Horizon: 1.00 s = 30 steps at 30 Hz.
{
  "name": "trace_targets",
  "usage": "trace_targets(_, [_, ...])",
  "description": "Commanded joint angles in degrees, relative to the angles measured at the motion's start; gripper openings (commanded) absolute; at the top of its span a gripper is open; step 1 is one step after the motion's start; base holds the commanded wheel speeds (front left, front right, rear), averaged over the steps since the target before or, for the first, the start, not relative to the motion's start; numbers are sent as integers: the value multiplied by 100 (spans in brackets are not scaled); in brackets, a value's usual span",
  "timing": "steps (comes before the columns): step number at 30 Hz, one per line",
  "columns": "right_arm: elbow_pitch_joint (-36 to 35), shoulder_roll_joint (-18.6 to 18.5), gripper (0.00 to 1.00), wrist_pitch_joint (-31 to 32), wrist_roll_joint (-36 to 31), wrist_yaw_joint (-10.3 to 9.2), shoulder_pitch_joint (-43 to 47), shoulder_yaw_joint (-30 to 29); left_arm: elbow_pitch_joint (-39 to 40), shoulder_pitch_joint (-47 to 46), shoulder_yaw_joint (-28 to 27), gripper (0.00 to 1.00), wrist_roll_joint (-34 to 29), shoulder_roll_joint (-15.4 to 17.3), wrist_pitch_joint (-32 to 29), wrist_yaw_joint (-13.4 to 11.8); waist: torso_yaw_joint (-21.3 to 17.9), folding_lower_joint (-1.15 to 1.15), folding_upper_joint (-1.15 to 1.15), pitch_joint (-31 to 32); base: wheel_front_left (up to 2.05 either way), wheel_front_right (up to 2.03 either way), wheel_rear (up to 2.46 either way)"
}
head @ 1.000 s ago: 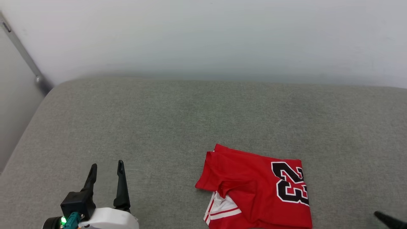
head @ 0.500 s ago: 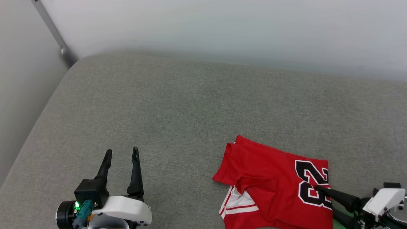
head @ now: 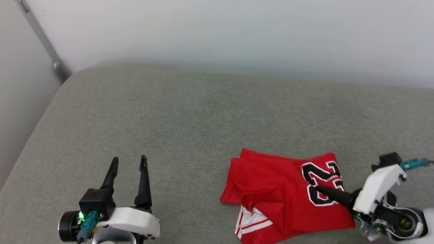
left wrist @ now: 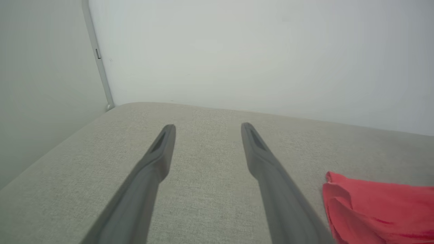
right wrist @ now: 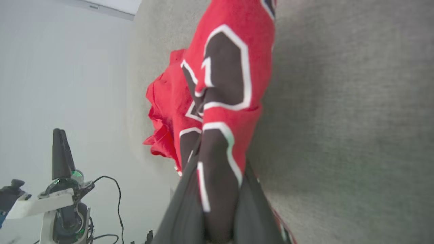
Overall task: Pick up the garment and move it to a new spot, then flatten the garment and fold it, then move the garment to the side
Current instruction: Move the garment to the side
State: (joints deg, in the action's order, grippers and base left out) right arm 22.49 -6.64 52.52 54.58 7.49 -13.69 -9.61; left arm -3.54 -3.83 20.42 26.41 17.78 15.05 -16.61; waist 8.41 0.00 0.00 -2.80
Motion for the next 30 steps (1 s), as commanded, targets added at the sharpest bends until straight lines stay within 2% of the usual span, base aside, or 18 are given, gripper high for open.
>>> trace_targets(1, [-200,-111,0,-107,-137,-1,66,200,2,47,14,100,-39,10,14,45,-171,0,0,128,0,0,0])
trace_targets(6, [-964,-726,0,-484,-979,-1,31,1474,10,117,-18,100,-64,-11,14,71,-695,0,0,260,0,0,0])
trace_targets(9, [-1199,-1042,0,-632,-1362,-1,-161,1940,60,125,-47,100,-86,-32,14,80,-1102,0,0,231,0,0,0])
trace_targets(13, [-1256,-1402,0,-658,-1690,-1,-413,2242,132,38,-99,100,-138,-88,14,114,-1724,0,0,73,0,0,0])
trace_targets(17, [-1218,-1662,0,-856,-1868,-1,-808,2293,242,-198,-145,100,-260,-120,14,152,-2345,0,0,-356,0,0,0])
trace_targets(21, [-913,-1861,0,-1297,-1959,-1,-1258,2100,347,-675,-73,100,-479,-26,-20,224,-2825,0,0,-1079,0,0,0])
trace_targets(25, [-333,-2047,0,-1986,-2074,-1,-1682,1669,552,-1422,89,100,-771,74,-224,318,-3040,0,0,-1955,0,0,0])
trace_targets(30, [505,-2179,0,-2944,-2181,-1,-2169,1170,769,-2319,269,100,-1117,187,-525,481,-3123,0,0,-2867,0,0,0])
